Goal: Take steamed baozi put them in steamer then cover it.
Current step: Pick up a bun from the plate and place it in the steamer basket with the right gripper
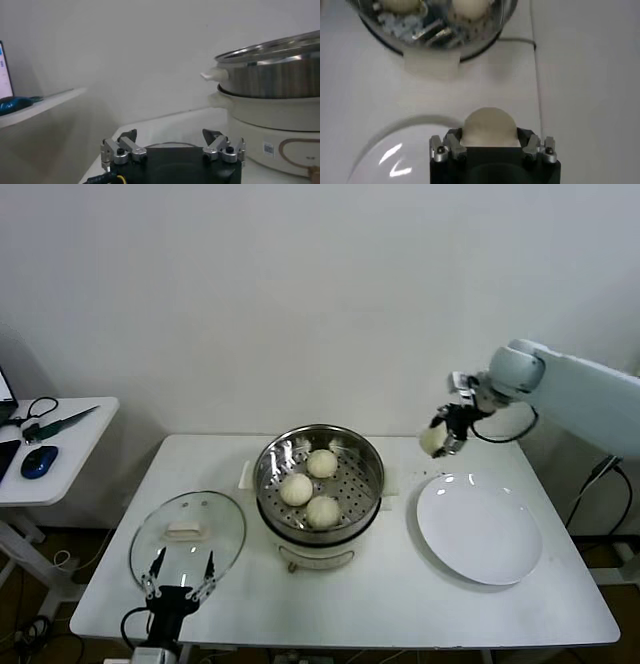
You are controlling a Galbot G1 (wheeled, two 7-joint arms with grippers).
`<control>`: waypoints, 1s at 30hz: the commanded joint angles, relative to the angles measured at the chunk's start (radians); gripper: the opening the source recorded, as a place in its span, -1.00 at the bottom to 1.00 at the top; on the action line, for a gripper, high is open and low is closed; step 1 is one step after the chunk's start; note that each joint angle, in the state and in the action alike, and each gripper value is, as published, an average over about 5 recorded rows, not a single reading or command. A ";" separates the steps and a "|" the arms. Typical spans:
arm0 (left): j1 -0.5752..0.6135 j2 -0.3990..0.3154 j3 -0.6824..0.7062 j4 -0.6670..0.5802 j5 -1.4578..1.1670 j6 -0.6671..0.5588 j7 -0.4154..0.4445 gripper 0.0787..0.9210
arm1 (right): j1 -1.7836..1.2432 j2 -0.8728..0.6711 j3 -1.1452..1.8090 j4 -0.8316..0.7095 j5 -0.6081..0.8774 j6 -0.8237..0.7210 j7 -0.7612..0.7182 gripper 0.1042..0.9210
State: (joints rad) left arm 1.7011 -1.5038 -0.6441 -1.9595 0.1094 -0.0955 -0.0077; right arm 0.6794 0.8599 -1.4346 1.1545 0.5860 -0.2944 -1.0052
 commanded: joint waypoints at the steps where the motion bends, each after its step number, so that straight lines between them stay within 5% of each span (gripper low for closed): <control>1: -0.003 0.004 0.011 0.001 0.011 0.004 0.000 0.77 | 0.246 0.207 -0.255 0.052 0.313 -0.045 0.023 0.51; 30: -0.042 0.023 0.002 0.045 0.000 0.014 0.001 0.77 | -0.025 0.362 -0.224 0.038 0.237 -0.090 0.120 0.51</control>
State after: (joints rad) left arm 1.6613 -1.4814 -0.6428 -1.9199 0.1104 -0.0824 -0.0071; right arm 0.7118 1.1909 -1.6463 1.1940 0.8308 -0.3786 -0.8961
